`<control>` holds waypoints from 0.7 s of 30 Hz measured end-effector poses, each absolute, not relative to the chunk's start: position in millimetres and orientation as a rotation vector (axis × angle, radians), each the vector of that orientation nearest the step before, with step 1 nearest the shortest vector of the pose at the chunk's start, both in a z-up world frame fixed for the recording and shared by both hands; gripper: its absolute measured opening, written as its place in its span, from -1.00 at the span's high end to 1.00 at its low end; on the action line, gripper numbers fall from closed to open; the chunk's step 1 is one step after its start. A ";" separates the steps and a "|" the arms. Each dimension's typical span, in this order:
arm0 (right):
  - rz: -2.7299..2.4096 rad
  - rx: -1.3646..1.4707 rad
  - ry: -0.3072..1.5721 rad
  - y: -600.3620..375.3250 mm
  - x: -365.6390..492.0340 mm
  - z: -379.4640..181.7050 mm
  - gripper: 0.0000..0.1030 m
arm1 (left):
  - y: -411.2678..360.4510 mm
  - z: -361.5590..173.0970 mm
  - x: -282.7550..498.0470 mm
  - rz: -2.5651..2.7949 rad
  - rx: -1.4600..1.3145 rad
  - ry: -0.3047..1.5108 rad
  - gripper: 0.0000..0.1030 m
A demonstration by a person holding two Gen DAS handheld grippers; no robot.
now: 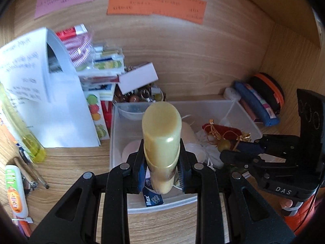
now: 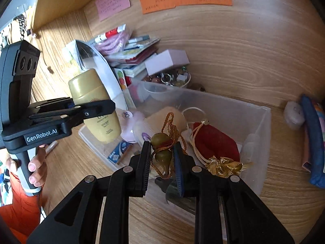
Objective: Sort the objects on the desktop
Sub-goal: 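Carry the sunscreen bottle with the left tool while the right tool carries the ornament over the bin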
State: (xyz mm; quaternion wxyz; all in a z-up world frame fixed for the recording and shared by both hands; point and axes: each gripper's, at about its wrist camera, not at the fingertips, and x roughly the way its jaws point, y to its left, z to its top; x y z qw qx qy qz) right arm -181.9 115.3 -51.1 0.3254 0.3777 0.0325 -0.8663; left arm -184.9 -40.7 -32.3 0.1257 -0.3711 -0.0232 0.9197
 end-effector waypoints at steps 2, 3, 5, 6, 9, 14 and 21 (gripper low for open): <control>-2.272 1.002 0.093 113.7 -183.6 -54.3 0.62 | -38.8 -38.0 -187.7 2.664 -1.096 -0.070 0.51; -2.274 1.005 0.096 113.3 -183.9 -55.3 0.62 | -37.5 -40.5 -188.5 2.659 -1.101 -0.066 0.51; -2.276 1.011 0.108 111.4 -184.3 -58.1 0.62 | -35.1 -44.3 -189.3 2.655 -1.111 -0.059 0.51; -2.278 1.013 0.113 110.2 -184.2 -59.4 0.62 | -33.7 -46.2 -189.9 2.653 -1.116 -0.054 0.51; -2.274 1.029 0.121 107.1 -185.8 -63.3 0.61 | -30.5 -50.2 -190.5 2.644 -1.123 -0.042 0.51; -2.285 1.048 0.126 105.9 -186.4 -67.3 0.61 | -25.5 -56.9 -193.0 2.634 -1.142 -0.021 0.51; -2.339 0.992 0.192 102.6 -179.0 -63.2 0.61 | -19.3 -63.9 -194.9 2.635 -1.160 0.012 0.51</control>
